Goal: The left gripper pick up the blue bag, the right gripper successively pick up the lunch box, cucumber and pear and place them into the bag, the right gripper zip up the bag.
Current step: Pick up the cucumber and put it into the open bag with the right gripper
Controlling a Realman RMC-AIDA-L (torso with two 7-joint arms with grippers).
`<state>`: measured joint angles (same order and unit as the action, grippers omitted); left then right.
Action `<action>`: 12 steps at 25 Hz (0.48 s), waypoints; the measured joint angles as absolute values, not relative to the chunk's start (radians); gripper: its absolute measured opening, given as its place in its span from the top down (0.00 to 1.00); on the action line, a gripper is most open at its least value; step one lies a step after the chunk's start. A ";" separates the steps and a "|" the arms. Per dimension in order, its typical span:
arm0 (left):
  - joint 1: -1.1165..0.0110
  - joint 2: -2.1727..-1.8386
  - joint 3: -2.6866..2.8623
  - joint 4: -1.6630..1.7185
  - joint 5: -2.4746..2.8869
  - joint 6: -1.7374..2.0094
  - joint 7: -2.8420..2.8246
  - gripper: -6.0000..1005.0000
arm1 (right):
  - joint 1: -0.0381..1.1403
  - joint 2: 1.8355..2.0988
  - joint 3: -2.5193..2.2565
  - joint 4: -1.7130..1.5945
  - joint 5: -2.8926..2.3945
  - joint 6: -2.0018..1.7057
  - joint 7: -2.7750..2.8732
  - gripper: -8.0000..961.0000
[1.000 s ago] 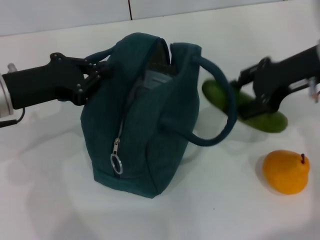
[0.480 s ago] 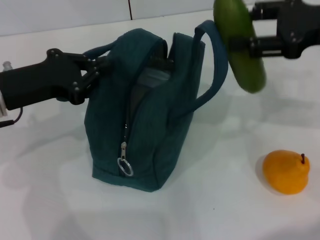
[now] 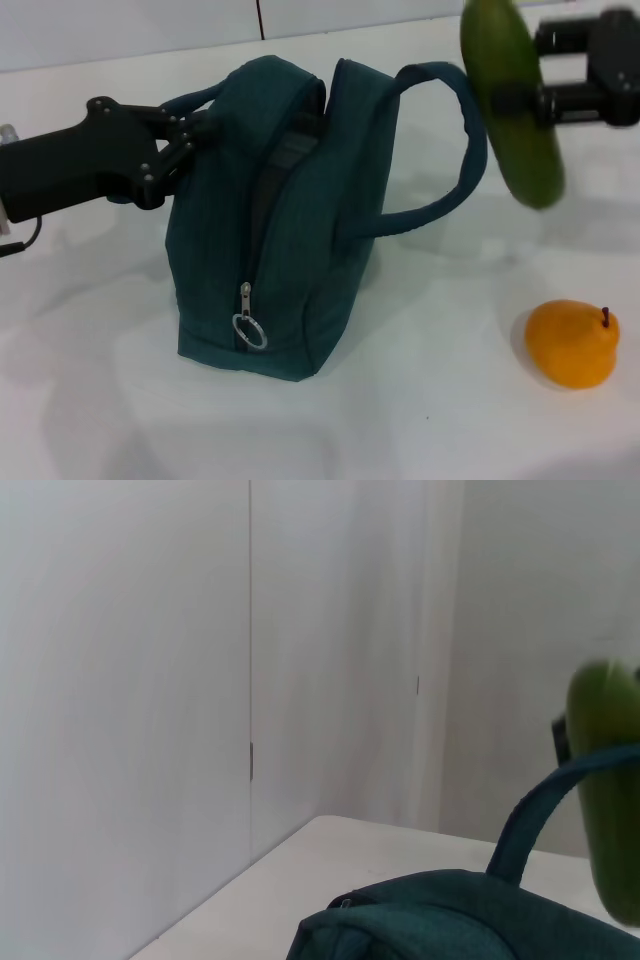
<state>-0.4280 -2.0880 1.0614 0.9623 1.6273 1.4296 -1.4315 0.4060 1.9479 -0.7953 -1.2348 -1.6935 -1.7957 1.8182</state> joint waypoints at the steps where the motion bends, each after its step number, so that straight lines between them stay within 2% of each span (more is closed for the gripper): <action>1: -0.428 -2.088 1.061 0.962 1.627 1.430 -1.431 0.95 | 0.406 1.948 -0.797 -1.235 -1.717 -1.798 1.827 0.35; 12: -0.427 -2.086 1.062 0.961 1.627 1.427 -1.420 0.95 | 0.402 1.937 -0.712 -1.241 -1.800 -1.849 1.919 0.35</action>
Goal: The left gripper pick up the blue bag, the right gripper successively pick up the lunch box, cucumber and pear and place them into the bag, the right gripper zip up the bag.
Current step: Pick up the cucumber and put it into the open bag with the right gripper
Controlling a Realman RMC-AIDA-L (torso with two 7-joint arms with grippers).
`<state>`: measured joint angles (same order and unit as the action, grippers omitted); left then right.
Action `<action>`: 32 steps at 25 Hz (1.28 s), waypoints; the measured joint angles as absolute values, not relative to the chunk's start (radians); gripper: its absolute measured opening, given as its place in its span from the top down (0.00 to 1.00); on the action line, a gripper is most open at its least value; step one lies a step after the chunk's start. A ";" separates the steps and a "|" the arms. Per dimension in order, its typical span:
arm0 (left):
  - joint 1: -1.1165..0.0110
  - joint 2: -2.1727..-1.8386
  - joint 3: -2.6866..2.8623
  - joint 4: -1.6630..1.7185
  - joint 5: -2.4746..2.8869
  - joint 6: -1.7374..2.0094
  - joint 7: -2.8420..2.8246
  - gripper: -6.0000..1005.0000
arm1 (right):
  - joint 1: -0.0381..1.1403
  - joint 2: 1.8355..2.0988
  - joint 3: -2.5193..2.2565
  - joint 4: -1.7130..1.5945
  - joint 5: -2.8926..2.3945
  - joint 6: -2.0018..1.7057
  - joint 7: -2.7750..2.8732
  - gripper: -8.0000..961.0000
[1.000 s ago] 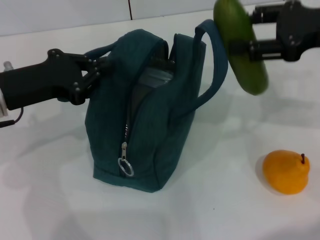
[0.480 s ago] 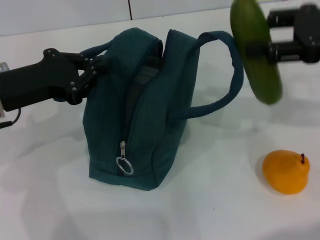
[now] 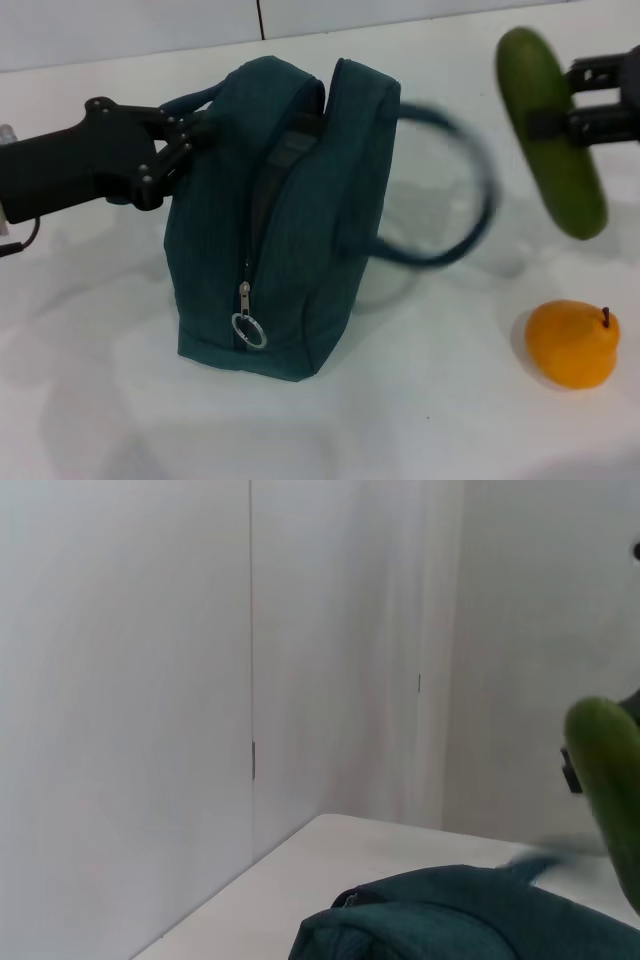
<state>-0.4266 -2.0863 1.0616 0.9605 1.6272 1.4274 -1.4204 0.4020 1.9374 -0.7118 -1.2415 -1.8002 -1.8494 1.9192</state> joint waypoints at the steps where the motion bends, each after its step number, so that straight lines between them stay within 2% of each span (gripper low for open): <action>1: -0.427 -2.086 1.061 0.959 1.627 1.427 -1.419 0.95 | 0.398 1.938 -0.691 -1.242 -1.800 -1.853 1.919 0.35; 8: -0.429 -2.086 1.061 0.961 1.627 1.426 -1.418 0.95 | 0.390 1.948 -0.497 -1.215 -1.679 -1.930 1.891 0.35; 13: -0.434 -2.088 1.065 0.962 1.624 1.429 -1.406 0.95 | 0.421 1.955 -0.534 -1.085 -1.471 -1.954 1.825 0.35; 18: -0.435 -2.087 1.070 0.963 1.584 1.430 -1.398 0.95 | 0.522 1.971 -0.599 -0.914 -1.403 -1.922 1.737 0.35; 23: -0.437 -2.088 1.074 0.963 1.576 1.431 -1.390 0.95 | 0.639 1.968 -0.694 -0.761 -1.433 -1.851 1.674 0.35; 25: -0.437 -2.089 1.074 0.959 1.575 1.431 -1.390 0.95 | 0.671 1.975 -0.728 -0.721 -1.434 -1.821 1.644 0.35; 30: -0.437 -2.089 1.081 0.957 1.575 1.431 -1.390 0.95 | 0.713 2.014 -0.828 -0.672 -1.428 -1.759 1.546 0.35; 32: -0.439 -2.089 1.082 0.956 1.575 1.431 -1.389 0.95 | 0.720 2.019 -0.859 -0.641 -1.409 -1.748 1.508 0.35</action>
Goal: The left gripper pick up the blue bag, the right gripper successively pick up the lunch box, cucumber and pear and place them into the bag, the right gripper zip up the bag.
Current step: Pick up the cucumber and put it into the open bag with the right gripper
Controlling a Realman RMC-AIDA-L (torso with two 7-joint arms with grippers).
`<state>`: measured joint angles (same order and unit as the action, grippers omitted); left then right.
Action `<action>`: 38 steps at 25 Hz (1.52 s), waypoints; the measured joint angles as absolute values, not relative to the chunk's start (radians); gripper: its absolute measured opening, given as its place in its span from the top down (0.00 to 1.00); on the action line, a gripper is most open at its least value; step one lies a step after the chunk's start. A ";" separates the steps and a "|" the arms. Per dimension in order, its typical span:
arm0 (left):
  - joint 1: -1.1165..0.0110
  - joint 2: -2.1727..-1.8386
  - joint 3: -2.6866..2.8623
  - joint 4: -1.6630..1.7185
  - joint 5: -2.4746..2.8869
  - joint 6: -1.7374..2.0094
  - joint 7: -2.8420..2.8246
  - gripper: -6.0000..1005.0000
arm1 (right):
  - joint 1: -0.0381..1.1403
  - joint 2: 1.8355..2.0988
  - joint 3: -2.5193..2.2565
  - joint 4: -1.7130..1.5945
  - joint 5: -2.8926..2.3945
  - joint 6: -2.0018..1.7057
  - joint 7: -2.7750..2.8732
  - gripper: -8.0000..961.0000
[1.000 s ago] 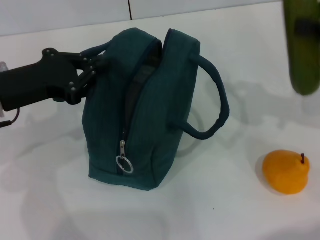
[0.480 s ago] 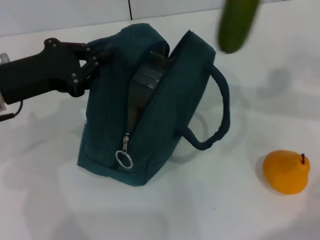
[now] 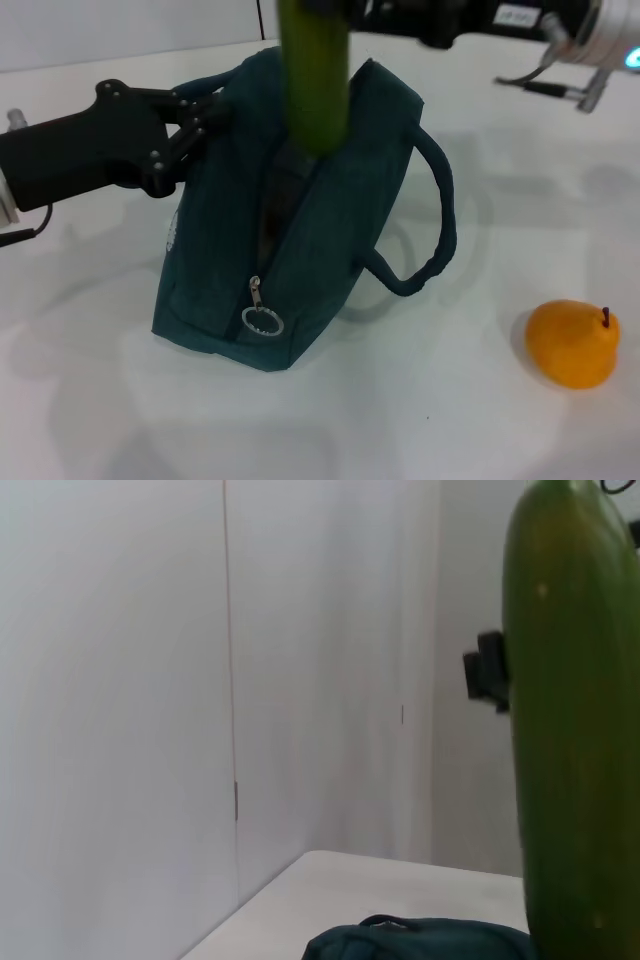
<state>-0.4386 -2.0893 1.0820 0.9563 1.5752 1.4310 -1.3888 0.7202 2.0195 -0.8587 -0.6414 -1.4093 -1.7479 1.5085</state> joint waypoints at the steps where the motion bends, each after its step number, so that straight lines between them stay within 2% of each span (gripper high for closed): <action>1: -0.440 -2.089 1.082 0.956 1.575 1.431 -1.386 0.95 | 0.728 2.021 -0.877 -0.609 -1.396 -1.742 1.490 0.35; 6: -0.440 -2.089 1.084 0.954 1.575 1.430 -1.384 0.95 | 0.749 2.023 -0.918 -0.507 -1.372 -1.733 1.406 0.35; 15: -0.442 -2.089 1.084 0.951 1.578 1.427 -1.382 0.95 | 0.717 2.022 -1.015 -0.496 -1.380 -1.634 1.276 0.35; 34: -0.444 -2.089 1.084 0.946 1.575 1.423 -1.379 0.95 | 0.662 2.023 -1.065 -0.504 -1.370 -1.562 1.241 0.23; 38: -0.443 -2.088 1.082 0.940 1.576 1.422 -1.378 0.95 | 0.643 2.021 -1.064 -0.516 -1.361 -1.581 1.233 0.13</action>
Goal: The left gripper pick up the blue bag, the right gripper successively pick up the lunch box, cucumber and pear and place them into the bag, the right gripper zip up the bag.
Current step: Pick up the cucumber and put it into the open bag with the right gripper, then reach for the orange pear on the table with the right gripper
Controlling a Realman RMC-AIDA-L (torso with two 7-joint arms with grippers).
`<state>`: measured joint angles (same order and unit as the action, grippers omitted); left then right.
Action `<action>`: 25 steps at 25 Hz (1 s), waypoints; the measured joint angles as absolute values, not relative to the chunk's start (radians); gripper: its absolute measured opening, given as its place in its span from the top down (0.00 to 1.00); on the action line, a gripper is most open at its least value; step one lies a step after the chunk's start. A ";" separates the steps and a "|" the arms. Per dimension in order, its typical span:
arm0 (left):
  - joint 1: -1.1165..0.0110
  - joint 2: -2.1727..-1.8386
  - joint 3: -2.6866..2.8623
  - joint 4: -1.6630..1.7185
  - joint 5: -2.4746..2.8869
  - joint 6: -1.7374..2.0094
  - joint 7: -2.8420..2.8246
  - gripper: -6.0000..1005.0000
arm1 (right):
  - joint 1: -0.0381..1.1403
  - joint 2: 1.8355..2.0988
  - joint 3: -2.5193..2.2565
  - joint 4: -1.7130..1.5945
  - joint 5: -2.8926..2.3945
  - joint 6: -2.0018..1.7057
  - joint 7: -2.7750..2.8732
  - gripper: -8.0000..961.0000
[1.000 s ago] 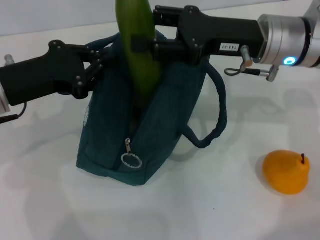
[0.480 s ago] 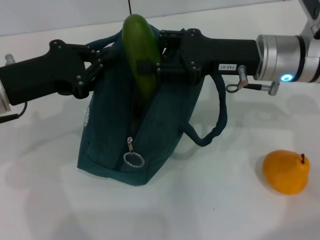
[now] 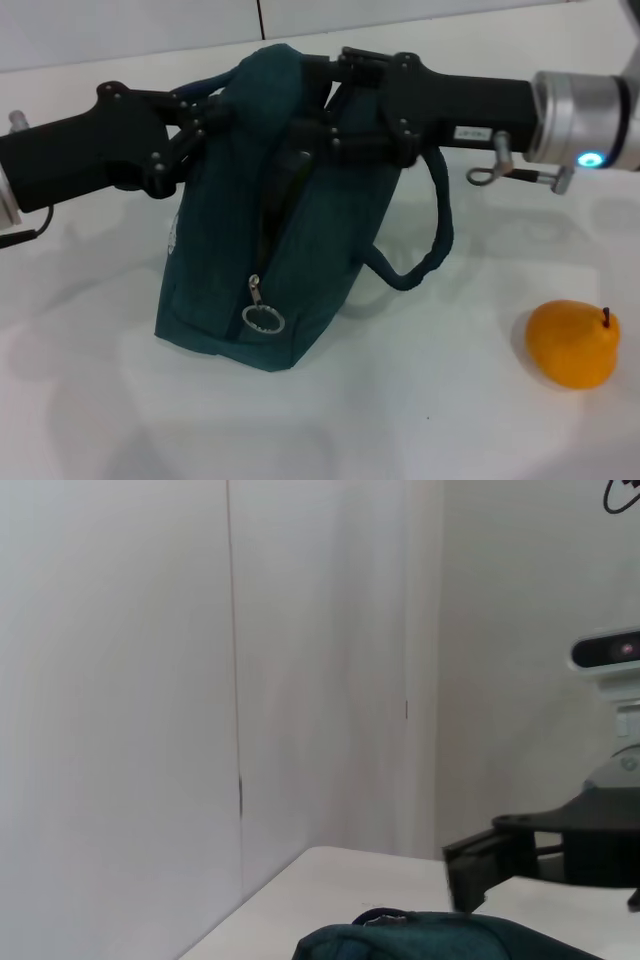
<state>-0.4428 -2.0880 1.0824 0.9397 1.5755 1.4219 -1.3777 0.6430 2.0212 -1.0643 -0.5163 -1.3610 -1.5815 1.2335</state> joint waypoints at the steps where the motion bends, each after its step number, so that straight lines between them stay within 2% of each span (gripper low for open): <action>1: -0.441 -2.088 1.082 0.939 1.576 1.422 -1.378 0.95 | 0.630 2.020 -1.064 -0.531 -1.360 -1.598 1.231 0.10; 4: -0.434 -2.088 1.078 0.935 1.574 1.422 -1.369 0.95 | 0.545 2.011 -1.059 -0.610 -1.359 -1.693 1.221 0.11; 10: -0.419 -2.088 1.076 0.897 1.552 1.420 -1.329 0.95 | 0.294 1.983 -0.950 -0.706 -1.361 -1.901 1.138 0.11; 14: -0.409 -2.086 1.075 0.882 1.551 1.420 -1.308 0.95 | 0.179 1.985 -0.800 -0.620 -1.364 -1.994 1.032 0.11; 18: -0.410 -2.087 1.075 0.860 1.551 1.410 -1.286 0.95 | 0.117 1.995 -0.733 -0.431 -1.361 -2.018 0.809 0.12; 25: -0.433 -2.088 1.062 0.785 1.540 1.401 -1.212 0.95 | 0.119 2.001 -0.702 -0.069 -1.354 -1.924 0.431 0.12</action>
<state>-0.4326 -2.0878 1.0616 0.7847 1.5401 1.4007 -1.2118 0.1190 2.0008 -0.7025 -0.0687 -1.3537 -1.9241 0.4312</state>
